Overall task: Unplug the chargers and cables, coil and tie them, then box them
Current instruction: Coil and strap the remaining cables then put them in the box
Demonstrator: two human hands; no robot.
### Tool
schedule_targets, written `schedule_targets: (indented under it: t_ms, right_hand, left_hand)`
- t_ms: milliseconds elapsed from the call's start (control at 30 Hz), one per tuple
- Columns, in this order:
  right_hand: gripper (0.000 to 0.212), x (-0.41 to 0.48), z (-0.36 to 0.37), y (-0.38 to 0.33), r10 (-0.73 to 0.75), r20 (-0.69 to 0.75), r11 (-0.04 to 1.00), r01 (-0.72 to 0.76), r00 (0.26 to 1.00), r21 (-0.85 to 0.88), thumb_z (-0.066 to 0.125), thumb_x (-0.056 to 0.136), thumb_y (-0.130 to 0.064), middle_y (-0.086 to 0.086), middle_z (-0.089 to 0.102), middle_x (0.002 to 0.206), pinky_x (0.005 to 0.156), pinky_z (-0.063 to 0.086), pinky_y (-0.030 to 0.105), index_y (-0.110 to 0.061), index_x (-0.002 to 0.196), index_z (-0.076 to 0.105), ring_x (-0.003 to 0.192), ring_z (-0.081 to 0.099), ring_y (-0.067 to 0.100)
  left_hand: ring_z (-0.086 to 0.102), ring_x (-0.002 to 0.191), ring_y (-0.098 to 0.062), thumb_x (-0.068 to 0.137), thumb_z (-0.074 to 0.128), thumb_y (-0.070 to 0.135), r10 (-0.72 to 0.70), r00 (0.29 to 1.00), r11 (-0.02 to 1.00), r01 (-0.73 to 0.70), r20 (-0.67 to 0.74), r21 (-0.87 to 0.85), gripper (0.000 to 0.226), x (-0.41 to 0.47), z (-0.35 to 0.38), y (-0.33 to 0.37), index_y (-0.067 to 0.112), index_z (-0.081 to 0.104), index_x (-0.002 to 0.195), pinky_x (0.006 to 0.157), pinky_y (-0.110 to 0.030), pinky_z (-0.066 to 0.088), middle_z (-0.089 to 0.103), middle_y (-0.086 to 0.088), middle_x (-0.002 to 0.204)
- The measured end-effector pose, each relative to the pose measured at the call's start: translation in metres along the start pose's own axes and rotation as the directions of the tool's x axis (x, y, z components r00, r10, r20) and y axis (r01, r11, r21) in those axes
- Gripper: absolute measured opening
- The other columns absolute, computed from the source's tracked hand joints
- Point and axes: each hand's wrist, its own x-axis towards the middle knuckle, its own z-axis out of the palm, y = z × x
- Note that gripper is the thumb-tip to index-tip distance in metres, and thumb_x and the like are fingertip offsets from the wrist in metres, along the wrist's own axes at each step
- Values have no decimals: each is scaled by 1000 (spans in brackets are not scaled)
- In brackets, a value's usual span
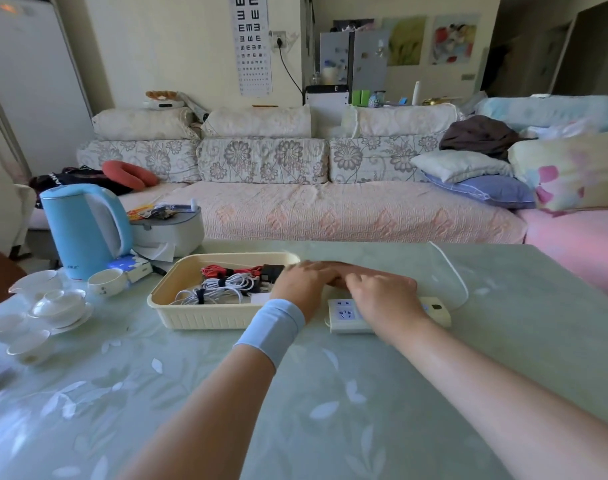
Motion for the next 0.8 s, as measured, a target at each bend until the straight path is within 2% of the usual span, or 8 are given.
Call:
schedule_targets:
  t_ms: [67,133,233,300,467,633,733,800]
  right_hand:
    - [39,4,3,4,54,-162,996,-42,985,76,86,44,-2,2,57,55,37,31,22,-12,72,62,41,56,23]
    - [42,7,6,9,90,-293,978,-30,952,206,81,64,-4,6,67,81,47,49,34,-10,102,67,62,65,28]
    - [66,2,8,11,260,-266,871,-107,928,479,70,76,-1,6,64,125,77,57,40,-12,138,50,99,66,27]
    - [67,1,15,11,392,-168,769,-222,905,600,68,80,0,4,61,132,94,52,40,-15,142,47,112,62,26]
    - [32,15,28,-6,306,-202,875,-191,931,444,65,80,6,2,73,90,94,48,47,-15,103,68,77,66,30]
    - [32,52,30,-61,162,-257,975,-114,953,193,67,59,11,4,66,70,54,42,30,-10,84,68,65,58,29]
    - [26,80,28,-93,71,-297,996,-49,952,81,59,51,10,4,56,58,51,33,28,-11,66,62,60,53,28]
    - [20,93,27,-114,10,-339,998,11,941,60,51,56,6,6,54,57,52,40,31,-10,63,60,60,54,28]
  left_hand:
    - [53,114,-22,84,51,-5,4,993,999,-10,-122,-42,49,2,-8,-11,25,64,120,87,-34,47,64,3,120]
    - [56,107,-25,77,52,-14,-1,976,998,-14,-220,-66,48,0,-13,-25,18,67,109,72,-31,48,67,0,108]
    - [58,92,-30,76,57,-16,-6,949,988,-42,-314,-146,36,-11,-20,-47,11,68,98,69,-34,50,67,-6,95]
    - [56,90,-30,85,56,-8,-40,939,979,-32,-341,-203,24,-19,-26,-63,8,66,100,75,-41,50,66,-7,96]
    - [54,117,-26,93,52,1,-166,885,976,84,-434,-203,28,-40,-38,-94,18,67,109,106,-47,36,65,2,119]
    - [30,134,-16,67,55,-2,-274,940,953,238,-202,-185,80,-67,-65,-109,38,41,135,116,-37,19,48,14,136]
    - [26,134,-15,69,64,20,-232,960,972,225,-158,-63,77,-81,-65,-111,41,36,138,114,-34,15,43,17,138]
    - [34,131,-16,81,65,35,-215,958,976,217,-188,-13,56,-84,-56,-119,40,47,134,111,-35,20,50,16,135]
